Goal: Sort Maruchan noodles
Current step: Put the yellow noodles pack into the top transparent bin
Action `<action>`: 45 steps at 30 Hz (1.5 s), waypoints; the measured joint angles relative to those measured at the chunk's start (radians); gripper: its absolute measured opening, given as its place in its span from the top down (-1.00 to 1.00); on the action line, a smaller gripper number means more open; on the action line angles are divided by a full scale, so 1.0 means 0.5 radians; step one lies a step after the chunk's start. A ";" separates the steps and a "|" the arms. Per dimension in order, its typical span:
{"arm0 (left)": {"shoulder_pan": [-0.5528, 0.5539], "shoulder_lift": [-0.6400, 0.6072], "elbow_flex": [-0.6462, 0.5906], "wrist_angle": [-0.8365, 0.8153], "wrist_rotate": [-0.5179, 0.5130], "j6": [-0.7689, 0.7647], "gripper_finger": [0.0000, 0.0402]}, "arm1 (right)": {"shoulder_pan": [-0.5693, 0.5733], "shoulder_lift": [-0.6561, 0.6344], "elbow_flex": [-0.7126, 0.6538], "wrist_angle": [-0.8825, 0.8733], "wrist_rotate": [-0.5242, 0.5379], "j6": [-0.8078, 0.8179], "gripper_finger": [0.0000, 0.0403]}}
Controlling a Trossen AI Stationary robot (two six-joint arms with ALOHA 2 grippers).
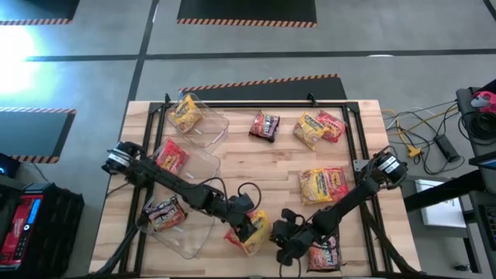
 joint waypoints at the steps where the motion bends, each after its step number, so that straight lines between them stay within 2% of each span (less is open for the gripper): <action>1: 0.006 0.001 0.000 -0.002 0.022 0.003 0.20 | -0.004 0.000 0.002 0.000 0.017 -0.011 0.79; 7: 0.019 0.001 0.000 -0.005 0.081 0.007 0.47 | -0.007 -0.001 0.003 -0.034 0.076 -0.076 0.79; 13: 0.018 0.001 0.000 -0.016 0.101 0.004 0.54 | -0.022 -0.001 0.003 -0.045 0.076 -0.122 0.79; 30: 0.015 0.002 -0.012 -0.017 0.092 -0.022 0.14 | -0.042 -0.001 0.003 -0.044 0.172 -0.209 0.79; 38: 0.017 0.026 -0.013 0.006 0.088 -0.193 0.12 | -0.046 -0.001 0.002 -0.050 0.222 -0.262 0.79; 45: 0.019 0.180 -0.013 0.104 0.257 -0.384 0.12 | -0.048 0.038 0.003 -0.006 0.248 -0.281 0.79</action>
